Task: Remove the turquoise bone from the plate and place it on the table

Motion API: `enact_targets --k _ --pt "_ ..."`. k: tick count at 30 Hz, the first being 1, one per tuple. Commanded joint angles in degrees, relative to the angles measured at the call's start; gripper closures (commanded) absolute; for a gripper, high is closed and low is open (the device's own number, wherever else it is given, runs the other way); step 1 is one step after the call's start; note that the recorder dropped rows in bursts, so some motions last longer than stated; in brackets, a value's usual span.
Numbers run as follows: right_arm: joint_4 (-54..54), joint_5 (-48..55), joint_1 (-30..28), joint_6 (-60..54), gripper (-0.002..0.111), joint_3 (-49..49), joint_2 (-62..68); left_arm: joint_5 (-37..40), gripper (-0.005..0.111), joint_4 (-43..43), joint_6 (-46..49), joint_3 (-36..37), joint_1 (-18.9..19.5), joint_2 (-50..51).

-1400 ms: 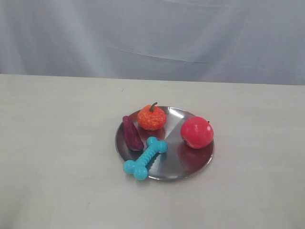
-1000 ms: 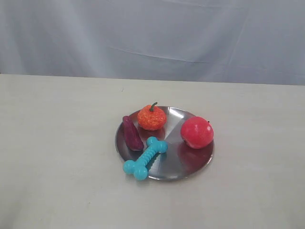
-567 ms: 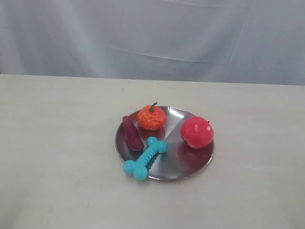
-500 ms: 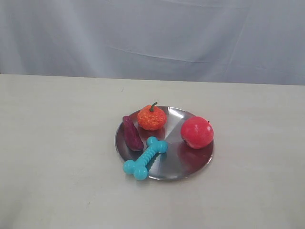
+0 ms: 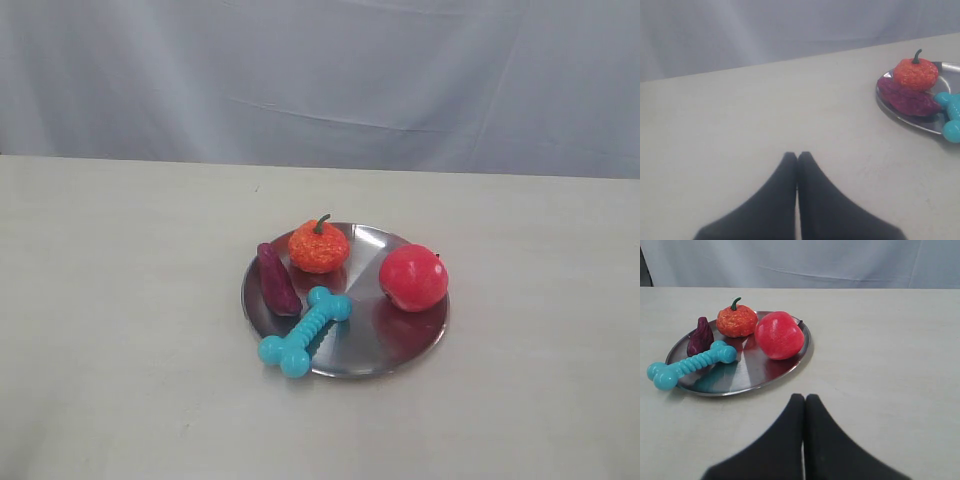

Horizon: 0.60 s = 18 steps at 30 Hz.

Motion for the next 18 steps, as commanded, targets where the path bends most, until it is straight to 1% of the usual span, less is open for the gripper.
enact_targets --k 1,9,15,18 --pt "-0.15 -2.83 -0.2 -0.3 0.109 -0.07 -0.34 -0.04 0.107 0.05 0.02 0.19 -0.13 -0.07" --pt "-0.25 -5.91 -0.2 -0.68 0.109 -0.07 -0.34 -0.04 0.107 0.05 0.02 0.19 -0.13 -0.07" --pt "-0.15 -16.08 -0.2 -0.42 0.109 -0.07 -0.34 -0.04 0.107 0.05 0.02 0.19 -0.13 -0.07" --pt "1.8 -22.71 -0.2 2.11 0.109 -0.07 -0.34 -0.04 0.107 0.05 0.02 0.19 -0.13 -0.07"
